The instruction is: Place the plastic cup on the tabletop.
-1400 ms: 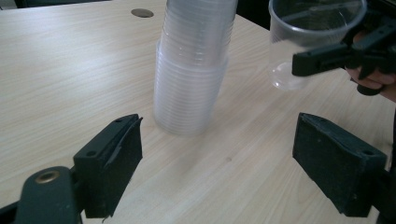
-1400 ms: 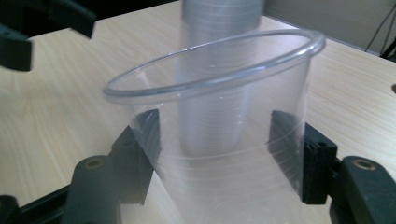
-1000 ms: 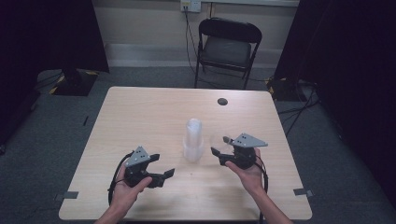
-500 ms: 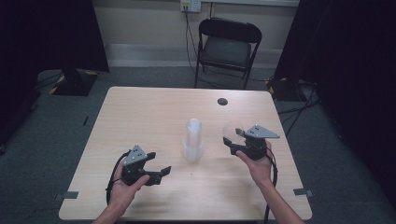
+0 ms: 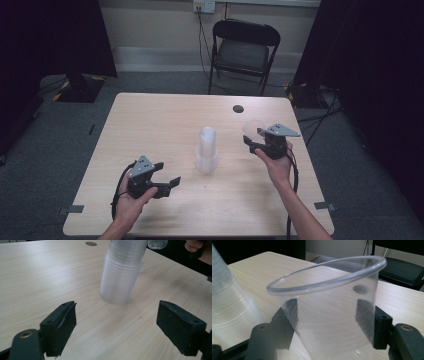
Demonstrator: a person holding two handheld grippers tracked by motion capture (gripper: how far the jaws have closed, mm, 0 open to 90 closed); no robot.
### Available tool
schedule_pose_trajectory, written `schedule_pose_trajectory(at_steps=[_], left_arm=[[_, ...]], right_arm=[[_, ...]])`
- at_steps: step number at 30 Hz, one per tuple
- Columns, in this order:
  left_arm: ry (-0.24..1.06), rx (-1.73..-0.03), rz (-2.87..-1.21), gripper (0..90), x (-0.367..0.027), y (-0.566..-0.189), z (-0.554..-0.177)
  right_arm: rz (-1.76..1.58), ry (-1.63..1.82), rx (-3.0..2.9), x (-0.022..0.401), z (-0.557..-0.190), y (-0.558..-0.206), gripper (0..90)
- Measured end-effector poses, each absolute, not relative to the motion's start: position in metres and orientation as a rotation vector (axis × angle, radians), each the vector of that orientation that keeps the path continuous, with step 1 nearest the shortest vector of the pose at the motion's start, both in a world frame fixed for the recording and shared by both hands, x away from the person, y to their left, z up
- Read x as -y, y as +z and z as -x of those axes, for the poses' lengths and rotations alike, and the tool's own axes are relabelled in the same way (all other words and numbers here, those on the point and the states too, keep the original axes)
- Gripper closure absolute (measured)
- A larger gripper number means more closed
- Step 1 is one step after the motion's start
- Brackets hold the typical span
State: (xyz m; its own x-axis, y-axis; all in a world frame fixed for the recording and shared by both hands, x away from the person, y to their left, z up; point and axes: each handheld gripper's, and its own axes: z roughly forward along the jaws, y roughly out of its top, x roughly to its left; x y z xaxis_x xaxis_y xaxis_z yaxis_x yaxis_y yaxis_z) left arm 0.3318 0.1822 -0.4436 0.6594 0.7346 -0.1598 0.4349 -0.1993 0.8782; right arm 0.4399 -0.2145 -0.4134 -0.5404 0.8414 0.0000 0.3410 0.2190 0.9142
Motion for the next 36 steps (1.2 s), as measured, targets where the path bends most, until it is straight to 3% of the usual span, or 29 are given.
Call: schedule_pose_trajectory(at_steps=[17, 36], left_arm=[[0.368, -0.935, -1.845, 17.1, -0.182, -0.446, -0.332], [0.380, -0.966, -1.829, 18.2, -0.190, -0.449, -0.332]], right_arm=[[-1.134, 1.292, -1.984, 0.203, -0.467, -0.425, 34.0], [-1.245, 1.249, -2.009, 0.187, -0.497, -0.465, 33.5]])
